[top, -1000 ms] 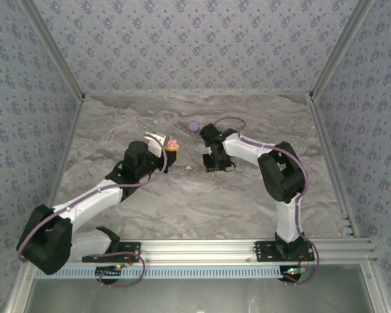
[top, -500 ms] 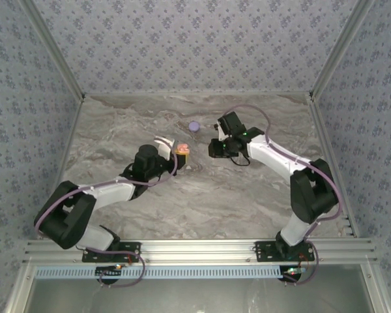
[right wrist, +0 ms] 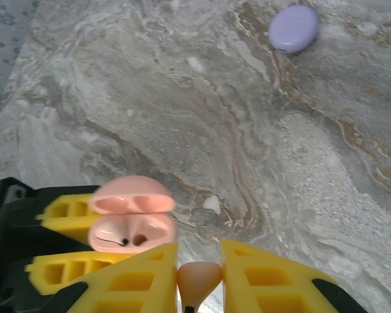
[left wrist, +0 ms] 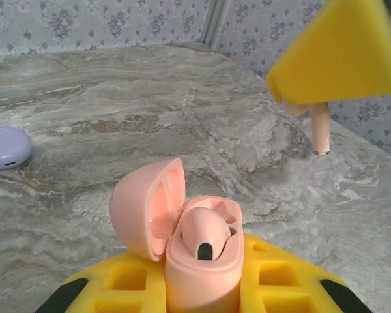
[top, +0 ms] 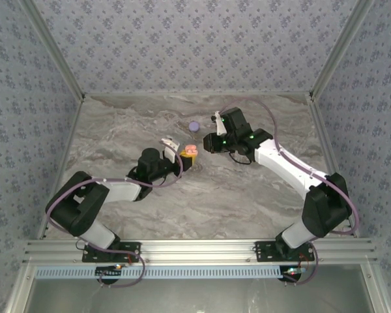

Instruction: Insert the wireless bluetooth earbuds into the charging case

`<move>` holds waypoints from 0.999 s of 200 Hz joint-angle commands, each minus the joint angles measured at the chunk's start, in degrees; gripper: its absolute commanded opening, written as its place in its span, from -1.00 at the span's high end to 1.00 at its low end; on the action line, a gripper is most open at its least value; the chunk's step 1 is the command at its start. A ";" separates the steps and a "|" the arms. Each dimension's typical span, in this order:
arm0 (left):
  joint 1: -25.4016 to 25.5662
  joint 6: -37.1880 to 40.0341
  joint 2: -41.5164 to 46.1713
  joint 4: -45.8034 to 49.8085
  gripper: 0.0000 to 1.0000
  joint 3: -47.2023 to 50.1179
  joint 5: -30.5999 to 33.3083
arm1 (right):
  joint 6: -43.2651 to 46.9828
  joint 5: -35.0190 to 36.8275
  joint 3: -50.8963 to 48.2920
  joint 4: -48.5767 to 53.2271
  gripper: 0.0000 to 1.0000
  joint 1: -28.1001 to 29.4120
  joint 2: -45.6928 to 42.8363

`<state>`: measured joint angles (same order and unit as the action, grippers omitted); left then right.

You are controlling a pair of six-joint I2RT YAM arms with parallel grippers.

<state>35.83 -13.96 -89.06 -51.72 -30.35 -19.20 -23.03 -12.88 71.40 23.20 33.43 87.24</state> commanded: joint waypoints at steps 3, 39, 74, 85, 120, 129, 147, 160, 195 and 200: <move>0.78 1.28 -0.81 -5.38 0.76 -0.06 -2.57 | 1.61 -1.49 1.00 -1.16 0.56 1.06 -1.64; 1.12 0.74 -1.08 -7.01 0.76 -0.15 -3.62 | 2.05 -1.44 1.64 -1.90 0.56 2.10 -1.67; 1.38 -0.02 -0.04 -6.17 0.76 -0.93 -3.74 | 1.94 -1.39 1.66 -2.89 0.56 2.56 -1.89; 1.43 -0.10 0.35 -5.85 0.76 -1.05 -3.77 | 1.81 -1.33 1.72 -3.36 0.56 2.67 -2.05; 1.54 -0.85 1.42 -4.75 0.76 -1.26 -3.61 | 1.59 -1.02 1.77 -4.04 0.55 2.77 -2.16; 1.54 -1.15 1.71 -4.44 0.76 -1.29 -3.46 | 1.48 -1.06 1.75 -4.21 0.55 2.76 -2.15; 1.63 -1.75 1.99 -4.60 0.75 -1.21 -3.21 | 1.33 -0.87 1.74 -4.46 0.54 2.85 -2.16; 1.82 -1.95 2.19 -4.59 0.75 -1.25 -3.12 | 1.37 -0.79 1.73 -4.52 0.54 2.85 -2.08; 2.24 -2.77 2.25 -4.26 0.75 -1.86 -2.95 | 1.15 -0.75 1.66 -4.90 0.54 2.91 -2.05; 2.24 -2.90 2.23 -4.28 0.75 -1.91 -2.98 | 1.15 -0.74 1.69 -4.92 0.53 2.96 -2.05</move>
<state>37.67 -15.59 -88.49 -55.05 -30.35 -21.65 -22.02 -13.37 71.50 19.40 35.94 86.87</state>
